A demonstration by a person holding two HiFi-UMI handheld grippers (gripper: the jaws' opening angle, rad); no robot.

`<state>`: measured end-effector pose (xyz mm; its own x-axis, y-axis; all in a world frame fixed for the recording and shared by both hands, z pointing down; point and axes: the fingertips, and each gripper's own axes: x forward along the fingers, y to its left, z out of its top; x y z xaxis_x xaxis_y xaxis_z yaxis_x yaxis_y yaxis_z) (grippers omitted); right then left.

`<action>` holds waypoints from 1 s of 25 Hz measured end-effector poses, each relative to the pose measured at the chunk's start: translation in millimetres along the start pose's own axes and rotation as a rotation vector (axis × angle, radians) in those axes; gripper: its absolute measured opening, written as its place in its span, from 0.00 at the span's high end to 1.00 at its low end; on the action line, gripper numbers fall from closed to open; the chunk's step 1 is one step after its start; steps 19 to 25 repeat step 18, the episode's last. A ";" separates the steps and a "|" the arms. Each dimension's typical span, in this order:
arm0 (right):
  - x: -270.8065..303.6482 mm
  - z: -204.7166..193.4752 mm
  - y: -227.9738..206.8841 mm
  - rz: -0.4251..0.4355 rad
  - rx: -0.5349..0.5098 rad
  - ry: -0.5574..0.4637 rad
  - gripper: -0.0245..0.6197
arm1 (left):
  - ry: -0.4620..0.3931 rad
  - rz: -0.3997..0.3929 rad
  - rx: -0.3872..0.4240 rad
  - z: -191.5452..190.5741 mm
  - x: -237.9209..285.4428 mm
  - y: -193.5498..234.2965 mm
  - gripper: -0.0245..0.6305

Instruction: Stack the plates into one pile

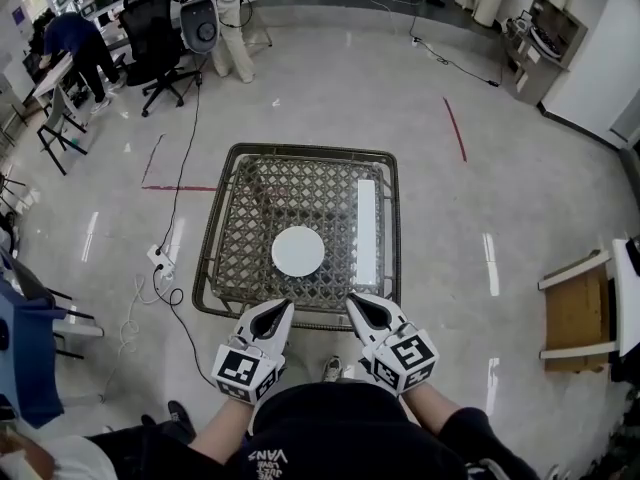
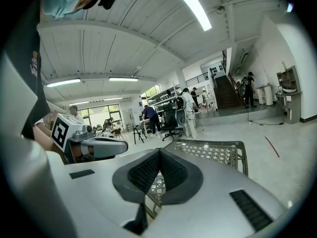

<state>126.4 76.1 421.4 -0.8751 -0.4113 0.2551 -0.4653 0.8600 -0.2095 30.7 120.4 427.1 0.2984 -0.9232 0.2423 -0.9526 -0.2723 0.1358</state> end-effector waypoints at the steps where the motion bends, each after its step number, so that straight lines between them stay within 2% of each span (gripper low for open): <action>1: -0.2 0.9 1.0 0.004 0.000 -0.002 0.96 | -0.001 0.000 -0.003 -0.5 -0.8 -0.6 0.93; 25: -9.8 0.4 -0.7 -0.016 0.001 -0.019 0.96 | -0.026 0.003 -0.013 -2.3 -5.9 -8.1 0.93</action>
